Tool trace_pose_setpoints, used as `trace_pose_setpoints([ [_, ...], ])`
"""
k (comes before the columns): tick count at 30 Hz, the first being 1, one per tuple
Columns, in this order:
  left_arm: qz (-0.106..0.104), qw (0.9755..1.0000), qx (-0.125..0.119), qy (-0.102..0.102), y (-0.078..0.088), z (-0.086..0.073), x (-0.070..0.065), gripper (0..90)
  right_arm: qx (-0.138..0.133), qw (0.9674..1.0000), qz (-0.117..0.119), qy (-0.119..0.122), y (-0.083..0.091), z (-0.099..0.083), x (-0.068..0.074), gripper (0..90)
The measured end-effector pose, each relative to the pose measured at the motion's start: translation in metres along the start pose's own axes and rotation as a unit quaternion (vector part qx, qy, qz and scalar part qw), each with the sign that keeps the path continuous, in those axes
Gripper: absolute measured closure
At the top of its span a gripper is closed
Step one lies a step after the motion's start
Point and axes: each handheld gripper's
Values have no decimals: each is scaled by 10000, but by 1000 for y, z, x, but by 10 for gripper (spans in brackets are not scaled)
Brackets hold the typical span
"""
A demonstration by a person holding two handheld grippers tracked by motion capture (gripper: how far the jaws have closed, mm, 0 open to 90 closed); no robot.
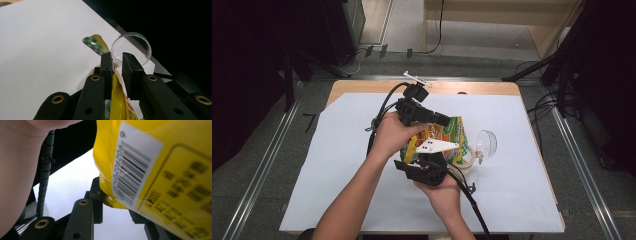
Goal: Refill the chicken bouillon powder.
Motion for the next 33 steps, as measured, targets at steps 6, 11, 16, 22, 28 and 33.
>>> trace_pose_setpoints([
  [6,5,10000,-42,46,2,0,2,793,1,10000,27,-25,-2,2,0,701],
  [11,1,10000,-19,17,1,0,2,793,12,10000,12,-15,-2,1,0,701],
  [16,21,10000,-27,13,1,1,1,793,-17,10000,25,-43,-1,1,0,701],
  [22,-7,10000,-27,73,0,0,4,794,13,10000,-21,-17,-1,1,0,701],
  [28,0,10000,-5,64,-2,-1,4,793,-35,10000,-29,25,1,-2,0,700],
  [33,-7,10000,-15,47,-3,-1,2,794,-40,10000,-38,9,2,-3,-1,701],
])
Point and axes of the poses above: each handheld gripper's, and its own axes: y roughly backward along the jaws, z roughly out of its top, x roughly to its left, and after that the axes turned 11 degrees about -x, right-handed
